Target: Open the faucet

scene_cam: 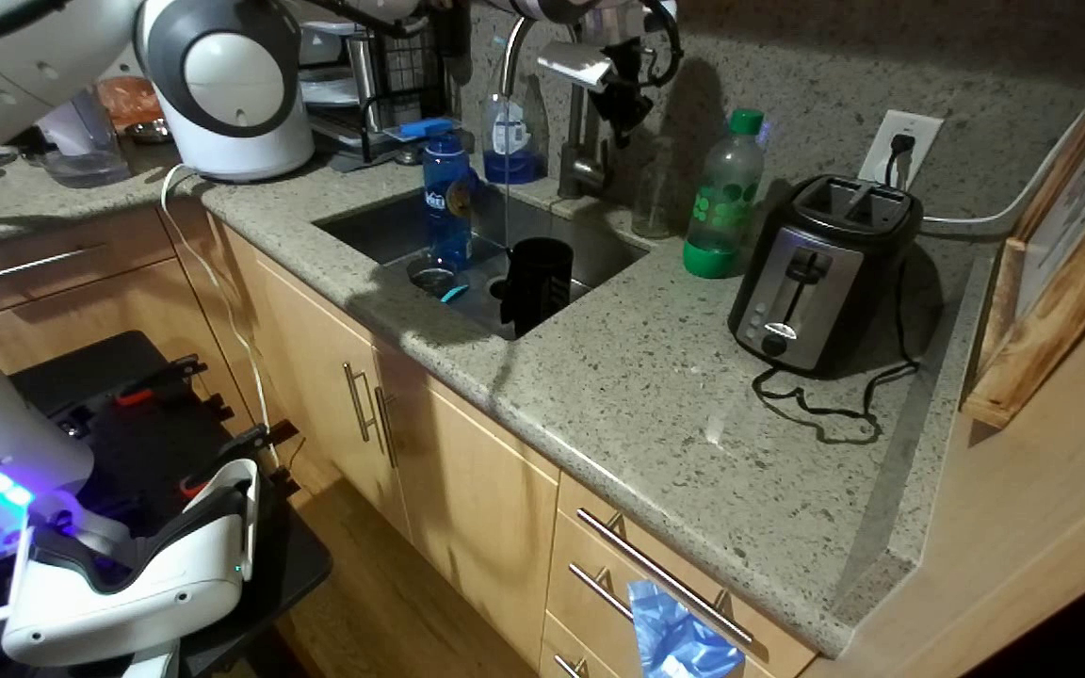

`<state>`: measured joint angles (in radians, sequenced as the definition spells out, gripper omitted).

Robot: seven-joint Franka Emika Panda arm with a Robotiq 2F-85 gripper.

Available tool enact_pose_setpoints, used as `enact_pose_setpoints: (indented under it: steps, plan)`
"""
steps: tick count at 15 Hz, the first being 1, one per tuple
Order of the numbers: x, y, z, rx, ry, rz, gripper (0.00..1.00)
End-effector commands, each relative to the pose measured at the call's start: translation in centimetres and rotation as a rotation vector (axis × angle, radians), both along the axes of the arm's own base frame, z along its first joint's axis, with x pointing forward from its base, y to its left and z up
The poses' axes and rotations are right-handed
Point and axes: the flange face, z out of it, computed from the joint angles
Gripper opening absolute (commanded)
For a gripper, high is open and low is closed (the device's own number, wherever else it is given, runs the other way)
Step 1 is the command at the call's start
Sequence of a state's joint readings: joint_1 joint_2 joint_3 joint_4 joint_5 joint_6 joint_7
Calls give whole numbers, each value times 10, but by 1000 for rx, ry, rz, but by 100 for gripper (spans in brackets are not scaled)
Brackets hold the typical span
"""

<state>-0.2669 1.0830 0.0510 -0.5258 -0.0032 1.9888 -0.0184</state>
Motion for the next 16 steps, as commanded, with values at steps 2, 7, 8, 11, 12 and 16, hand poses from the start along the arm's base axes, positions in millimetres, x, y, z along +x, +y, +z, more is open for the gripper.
enact_pose_setpoints:
  steps: [2,7,8,11,12,16]
  plan:
    - [-6,1,3,-1,48,17,0]
    - [0,1,-6,5,19,2,1]
    - [0,1,-6,5,19,2,1]
    - [0,1,-6,5,19,2,1]
    - [0,1,-6,5,19,2,2]
    - [-3,-9,-25,-20,63,-10,1]
